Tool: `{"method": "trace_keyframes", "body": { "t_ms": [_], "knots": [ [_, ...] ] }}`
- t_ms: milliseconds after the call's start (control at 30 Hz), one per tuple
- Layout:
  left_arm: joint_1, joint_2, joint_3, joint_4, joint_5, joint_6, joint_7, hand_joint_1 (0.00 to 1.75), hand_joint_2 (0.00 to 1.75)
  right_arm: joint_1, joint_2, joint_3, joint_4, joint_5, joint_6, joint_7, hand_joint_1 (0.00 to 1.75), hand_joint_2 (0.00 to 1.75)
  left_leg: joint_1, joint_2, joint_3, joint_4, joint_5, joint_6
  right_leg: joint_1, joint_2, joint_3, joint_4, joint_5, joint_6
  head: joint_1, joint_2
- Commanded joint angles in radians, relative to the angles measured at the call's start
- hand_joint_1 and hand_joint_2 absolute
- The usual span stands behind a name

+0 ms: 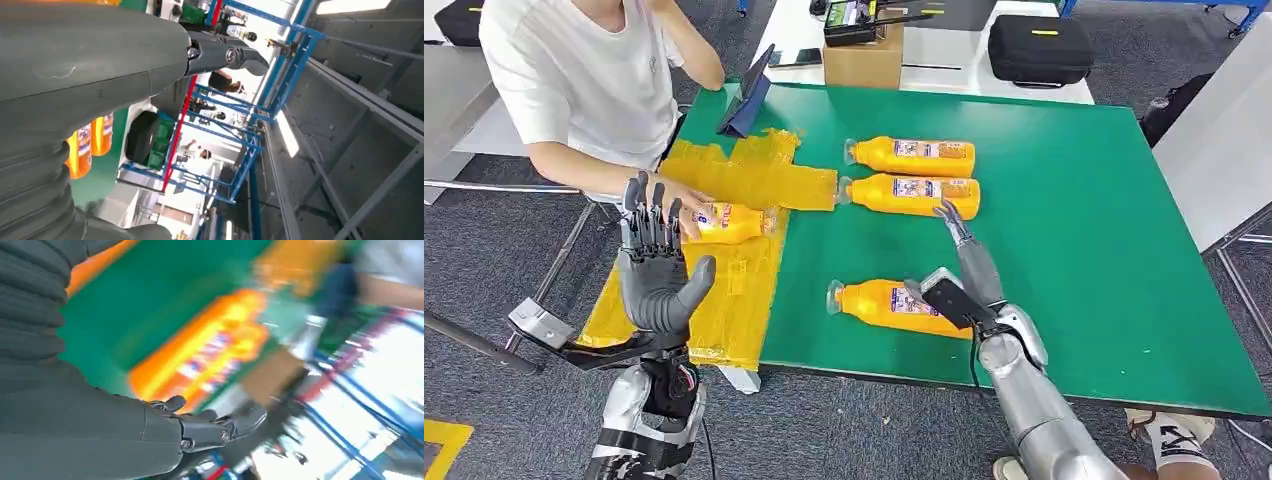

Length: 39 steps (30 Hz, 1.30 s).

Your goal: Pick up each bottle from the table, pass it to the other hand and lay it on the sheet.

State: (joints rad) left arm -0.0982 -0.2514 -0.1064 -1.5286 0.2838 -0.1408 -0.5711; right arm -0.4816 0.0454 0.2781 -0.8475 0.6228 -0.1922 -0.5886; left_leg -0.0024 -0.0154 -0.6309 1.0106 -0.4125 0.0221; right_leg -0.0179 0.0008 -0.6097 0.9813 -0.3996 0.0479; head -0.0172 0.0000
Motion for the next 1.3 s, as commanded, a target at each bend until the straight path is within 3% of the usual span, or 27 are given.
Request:
{"method": "trace_keyframes", "body": {
  "t_ms": [33,100,233,367,500,867,900,1300],
  "knots": [
    [-0.045,0.010,-0.009,0.064,0.005,0.002,-0.011,0.00,1.75,0.053,-0.039,0.147,-0.270,-0.042,0.152,0.031,0.00,1.75,0.001,0.001,0.003,0.000,-0.001,-0.001,0.001,0.000,0.003,-0.001,-0.001,-0.001,0.000,0.000],
    [-0.050,0.007,-0.007,0.065,0.006,0.000,-0.012,0.00,1.75,0.035,-0.049,0.185,-0.220,0.014,0.106,0.024,0.00,1.75,0.000,0.001,0.003,0.000,-0.001,-0.001,0.001,0.000,0.003,-0.001,-0.001,-0.002,0.000,0.000],
    [-0.043,0.011,-0.006,0.052,0.007,-0.001,-0.011,0.00,1.75,0.003,-0.045,0.226,-0.108,0.007,0.159,0.033,0.00,1.75,0.001,0.001,0.006,0.000,-0.002,-0.002,0.002,0.000,0.006,-0.001,-0.002,-0.003,0.000,0.000],
    [-0.028,0.016,0.012,0.026,0.013,-0.007,-0.008,0.00,1.75,-0.055,-0.077,0.285,0.008,0.027,0.239,0.121,0.00,1.75,0.001,0.003,0.006,0.000,-0.002,-0.002,0.001,0.001,0.005,-0.001,-0.001,-0.002,0.000,0.000],
    [-0.014,0.014,0.023,0.012,0.008,-0.009,-0.003,0.00,1.75,-0.096,-0.087,0.314,0.106,0.050,0.228,0.169,0.00,1.75,0.000,0.002,0.004,-0.001,-0.001,-0.001,0.001,0.001,0.004,-0.001,-0.001,-0.001,0.000,0.000],
    [-0.005,0.010,0.035,0.005,-0.001,-0.008,0.000,0.00,1.75,-0.124,-0.090,0.358,0.134,0.113,0.187,0.227,0.00,1.75,0.001,0.003,0.005,0.000,-0.003,-0.001,0.001,0.002,0.005,-0.001,-0.002,-0.002,0.000,0.000],
    [0.002,0.008,0.052,0.001,-0.004,-0.007,-0.001,0.00,1.75,-0.164,-0.076,0.363,0.209,0.104,0.212,0.295,0.00,1.75,0.001,0.003,0.006,0.000,-0.003,-0.002,0.001,0.002,0.006,0.000,-0.002,-0.003,0.000,0.000],
    [0.019,0.016,0.083,-0.012,0.008,-0.026,0.008,0.00,1.75,-0.240,-0.092,0.439,0.273,0.154,0.266,0.342,0.00,1.75,0.001,0.005,0.006,0.001,-0.004,-0.002,0.001,0.003,0.006,0.001,-0.002,-0.003,0.000,0.000]
  ]
}}
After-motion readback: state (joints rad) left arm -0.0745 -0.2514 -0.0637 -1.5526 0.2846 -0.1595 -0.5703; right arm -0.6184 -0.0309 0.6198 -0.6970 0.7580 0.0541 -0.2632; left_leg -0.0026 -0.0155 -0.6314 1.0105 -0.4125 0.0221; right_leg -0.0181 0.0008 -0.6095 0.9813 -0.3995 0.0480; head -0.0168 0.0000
